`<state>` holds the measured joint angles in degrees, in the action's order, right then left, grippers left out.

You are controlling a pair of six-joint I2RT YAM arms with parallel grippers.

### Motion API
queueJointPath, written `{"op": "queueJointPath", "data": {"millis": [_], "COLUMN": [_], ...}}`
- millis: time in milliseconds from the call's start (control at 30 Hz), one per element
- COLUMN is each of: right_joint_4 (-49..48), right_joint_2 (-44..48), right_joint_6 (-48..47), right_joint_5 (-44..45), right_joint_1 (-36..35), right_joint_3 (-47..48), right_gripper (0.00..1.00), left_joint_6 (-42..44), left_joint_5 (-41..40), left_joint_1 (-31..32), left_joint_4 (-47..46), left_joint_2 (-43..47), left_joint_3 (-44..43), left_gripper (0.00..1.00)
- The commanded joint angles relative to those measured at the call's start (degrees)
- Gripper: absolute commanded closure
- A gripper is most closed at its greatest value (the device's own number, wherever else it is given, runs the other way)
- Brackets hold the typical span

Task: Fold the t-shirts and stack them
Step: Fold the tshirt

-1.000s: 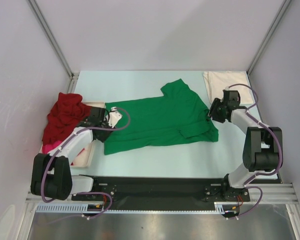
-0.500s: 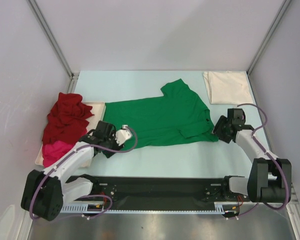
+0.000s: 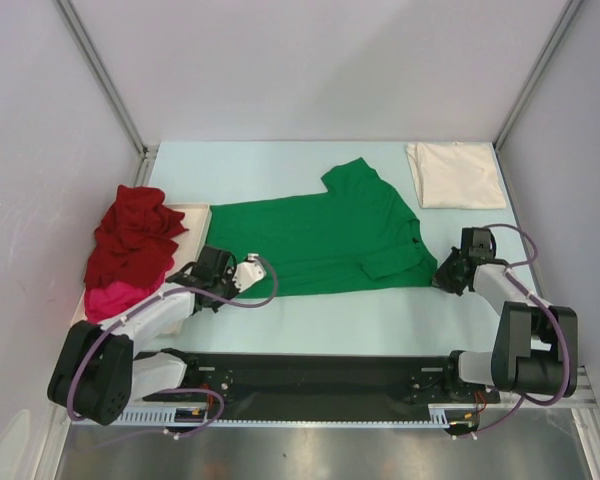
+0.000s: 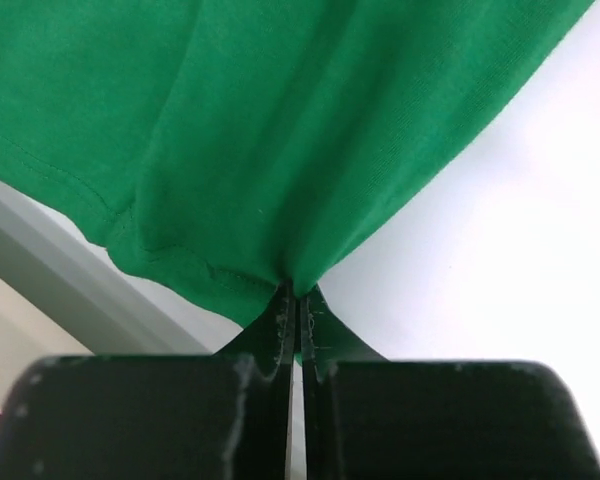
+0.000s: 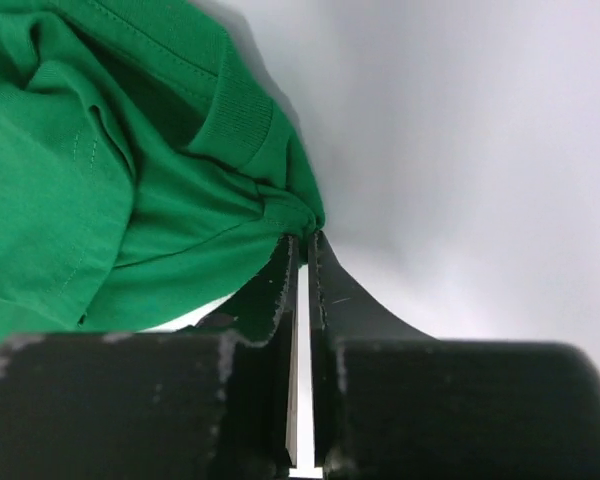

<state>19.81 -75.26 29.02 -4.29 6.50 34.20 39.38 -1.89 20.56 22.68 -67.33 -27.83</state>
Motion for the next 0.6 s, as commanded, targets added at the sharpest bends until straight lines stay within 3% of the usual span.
{"op": "queueJointPath", "data": {"millis": [0,167,267,433,567], "right_joint_4": [0.4,7.2,11.0,22.1,31.2], "right_joint_2": [2.5,11.5,21.9,38.1,45.7], "right_joint_6": [0.7,4.5,9.2,14.7,20.7], "right_joint_5": [-1.1,-4.7,-6.8,-2.5,3.2], "right_joint_1": [1.6,5.0,6.8,8.4,9.1], "right_joint_3": [-0.5,-4.8,-7.5,-8.4,-6.9], "right_gripper": [1.00,1.00,1.00,1.00,1.00], "left_joint_6": [0.1,1.7,3.1,5.4,7.6], "left_joint_5": [-1.4,3.3,5.8,8.7,9.8], "left_joint_1": [-0.1,-0.1,-0.1,-0.1,-0.1], "left_joint_4": [0.8,8.5,13.7,19.8,25.3], "left_joint_2": [0.3,9.6,13.3,15.0,16.3], "left_joint_3": [1.5,0.0,-0.9,-1.3,-3.4], "left_gripper": [1.00,1.00,1.00,1.00,1.00]}}
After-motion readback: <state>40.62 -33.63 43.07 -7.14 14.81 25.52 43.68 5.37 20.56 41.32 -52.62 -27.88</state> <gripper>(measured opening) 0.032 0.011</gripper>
